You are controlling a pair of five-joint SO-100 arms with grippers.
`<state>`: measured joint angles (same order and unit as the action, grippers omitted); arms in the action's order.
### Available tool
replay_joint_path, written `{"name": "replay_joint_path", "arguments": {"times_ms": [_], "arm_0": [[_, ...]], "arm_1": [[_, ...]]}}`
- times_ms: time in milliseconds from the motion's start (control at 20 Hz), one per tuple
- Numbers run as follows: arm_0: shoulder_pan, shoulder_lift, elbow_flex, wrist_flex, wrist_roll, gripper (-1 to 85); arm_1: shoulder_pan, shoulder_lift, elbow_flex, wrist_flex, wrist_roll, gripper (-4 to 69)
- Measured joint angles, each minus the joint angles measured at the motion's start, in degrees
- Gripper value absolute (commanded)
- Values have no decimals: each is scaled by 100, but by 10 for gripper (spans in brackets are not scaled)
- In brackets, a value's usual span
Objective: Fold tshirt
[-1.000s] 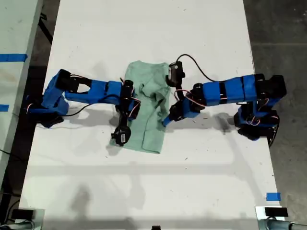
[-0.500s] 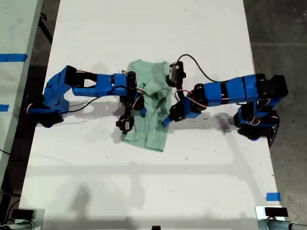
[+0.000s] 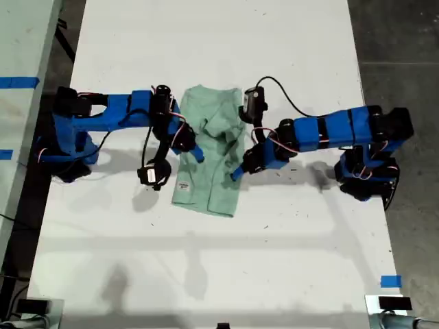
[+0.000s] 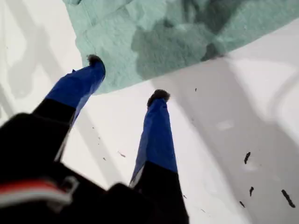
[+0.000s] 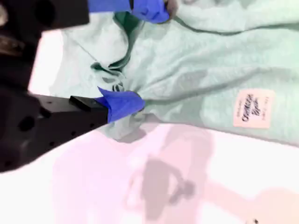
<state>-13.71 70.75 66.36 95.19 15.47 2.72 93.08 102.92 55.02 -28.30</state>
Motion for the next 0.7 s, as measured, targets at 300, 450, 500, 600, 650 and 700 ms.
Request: {"name": "replay_joint_path", "arguments": {"times_ms": [300, 450, 500, 600, 650, 700], "arm_0": [[940, 264, 1846, -861, -809, 183], [1380, 316, 2443, -1521, -1213, 176], [1450, 325, 2689, -1802, -1301, 180], [1556, 325, 2971, -2259, -1406, 194], [1617, 325, 2997, -2399, -1450, 200], [1688, 325, 3015, -2443, -1477, 209]], "arm_1": [[-475, -501, -703, 237, 220, 274], [-721, -1485, -1802, 668, 360, 283], [-773, -1819, -2171, 782, 396, 288], [-870, -2408, -2830, 984, 413, 291], [-914, -2628, -3067, 1046, 431, 292], [-958, -2795, -3217, 1081, 483, 292]]}}
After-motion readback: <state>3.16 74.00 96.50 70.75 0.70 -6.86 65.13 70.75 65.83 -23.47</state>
